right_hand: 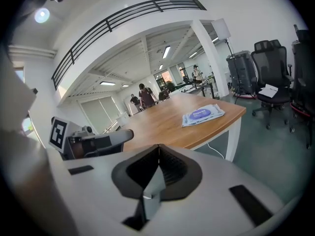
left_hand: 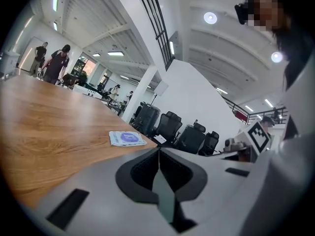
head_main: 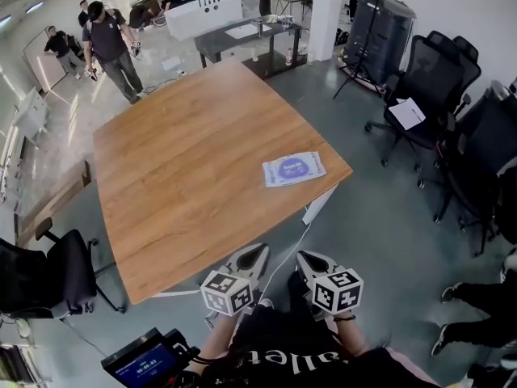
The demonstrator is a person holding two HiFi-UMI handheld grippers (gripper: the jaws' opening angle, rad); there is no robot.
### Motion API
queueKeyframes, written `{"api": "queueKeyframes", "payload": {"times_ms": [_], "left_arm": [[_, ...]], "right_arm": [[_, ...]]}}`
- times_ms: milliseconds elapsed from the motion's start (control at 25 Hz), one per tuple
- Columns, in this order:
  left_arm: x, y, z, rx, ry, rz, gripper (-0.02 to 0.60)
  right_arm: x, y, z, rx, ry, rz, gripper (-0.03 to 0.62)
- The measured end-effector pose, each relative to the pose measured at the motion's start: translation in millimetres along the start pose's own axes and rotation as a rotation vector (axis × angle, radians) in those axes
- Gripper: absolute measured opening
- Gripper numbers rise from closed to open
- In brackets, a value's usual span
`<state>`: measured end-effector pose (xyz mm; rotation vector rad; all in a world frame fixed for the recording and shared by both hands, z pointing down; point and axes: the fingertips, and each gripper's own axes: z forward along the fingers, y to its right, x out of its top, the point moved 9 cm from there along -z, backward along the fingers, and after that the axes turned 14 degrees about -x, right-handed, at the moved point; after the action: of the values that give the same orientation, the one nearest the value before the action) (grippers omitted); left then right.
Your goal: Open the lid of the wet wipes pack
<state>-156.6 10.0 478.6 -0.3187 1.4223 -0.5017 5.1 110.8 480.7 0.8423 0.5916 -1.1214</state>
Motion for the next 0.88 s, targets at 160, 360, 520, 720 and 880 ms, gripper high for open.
{"api": "queueKeyframes", "payload": {"times_ms": [160, 360, 520, 720, 880], "left_arm": [[21.8, -26.0, 24.2, 0.008, 0.005, 0.013, 0.002], [51.8, -66.0, 67.5, 0.071, 0.014, 0.007, 0.002], [71.9, -98.7, 103.1, 0.146, 0.016, 0.000, 0.002], [83.0, -131.9, 143.5, 0.210, -0.014, -0.035, 0.002], [80.8, -154.0, 165.1, 0.264, -0.065, -0.067, 0.002]], "right_arm": [[34.8, 19.7, 37.2, 0.018, -0.003, -0.008, 0.011], [90.3, 53.1, 91.5, 0.061, -0.027, -0.039, 0.011], [134.8, 77.5, 135.6, 0.116, -0.055, -0.091, 0.011], [174.0, 106.1, 184.5, 0.158, -0.091, -0.132, 0.011], [184.1, 123.6, 215.7, 0.196, -0.138, -0.165, 0.011]]}}
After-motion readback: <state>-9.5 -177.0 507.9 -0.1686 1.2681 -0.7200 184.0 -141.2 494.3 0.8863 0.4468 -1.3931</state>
